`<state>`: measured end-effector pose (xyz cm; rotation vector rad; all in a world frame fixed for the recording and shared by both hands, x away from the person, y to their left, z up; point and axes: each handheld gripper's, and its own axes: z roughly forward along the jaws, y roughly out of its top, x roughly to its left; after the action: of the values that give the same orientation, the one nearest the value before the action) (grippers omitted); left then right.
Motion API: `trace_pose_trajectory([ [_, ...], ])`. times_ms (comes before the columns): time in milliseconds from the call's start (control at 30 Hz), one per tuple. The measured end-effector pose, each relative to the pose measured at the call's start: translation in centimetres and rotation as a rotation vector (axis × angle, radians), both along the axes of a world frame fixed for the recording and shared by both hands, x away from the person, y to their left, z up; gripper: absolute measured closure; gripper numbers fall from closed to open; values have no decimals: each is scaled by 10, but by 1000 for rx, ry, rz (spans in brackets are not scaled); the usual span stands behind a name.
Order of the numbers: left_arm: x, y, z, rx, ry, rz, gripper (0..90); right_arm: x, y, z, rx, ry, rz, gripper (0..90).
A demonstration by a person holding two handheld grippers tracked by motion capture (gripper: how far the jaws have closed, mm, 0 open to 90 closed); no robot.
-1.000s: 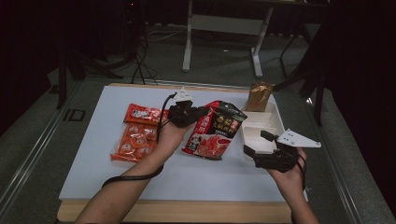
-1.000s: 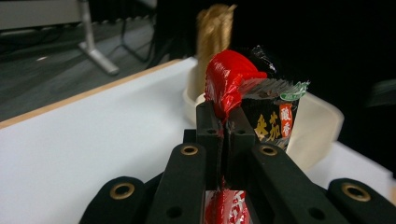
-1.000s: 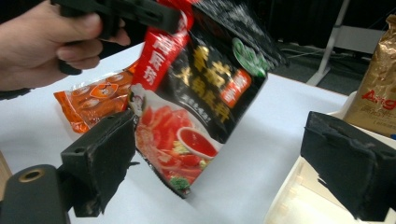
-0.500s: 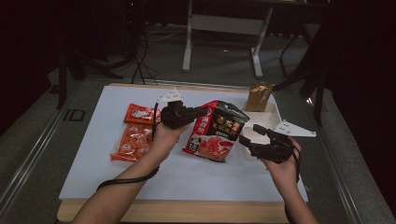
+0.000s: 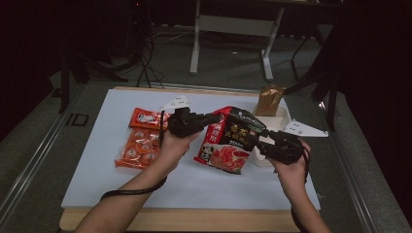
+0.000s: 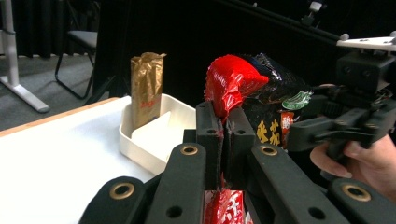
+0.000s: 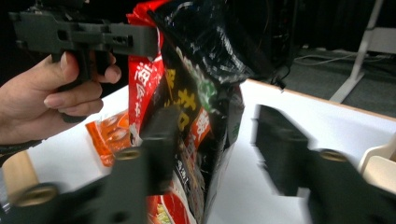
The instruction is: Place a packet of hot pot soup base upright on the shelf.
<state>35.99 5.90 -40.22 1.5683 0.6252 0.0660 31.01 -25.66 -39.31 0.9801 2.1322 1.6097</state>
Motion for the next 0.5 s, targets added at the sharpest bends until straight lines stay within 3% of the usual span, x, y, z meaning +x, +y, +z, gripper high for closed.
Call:
trace_pose_trajectory([
  [267,-5,-4,-2,9,-3,-5,870,2,-1,6,56,13,20,689],
  [367,-4,-2,-5,-3,20,-12,868,1,0,10,37,8,27,734],
  [500,-5,0,-6,-14,17,-14,860,-1,2,14,11,4,35,756],
])
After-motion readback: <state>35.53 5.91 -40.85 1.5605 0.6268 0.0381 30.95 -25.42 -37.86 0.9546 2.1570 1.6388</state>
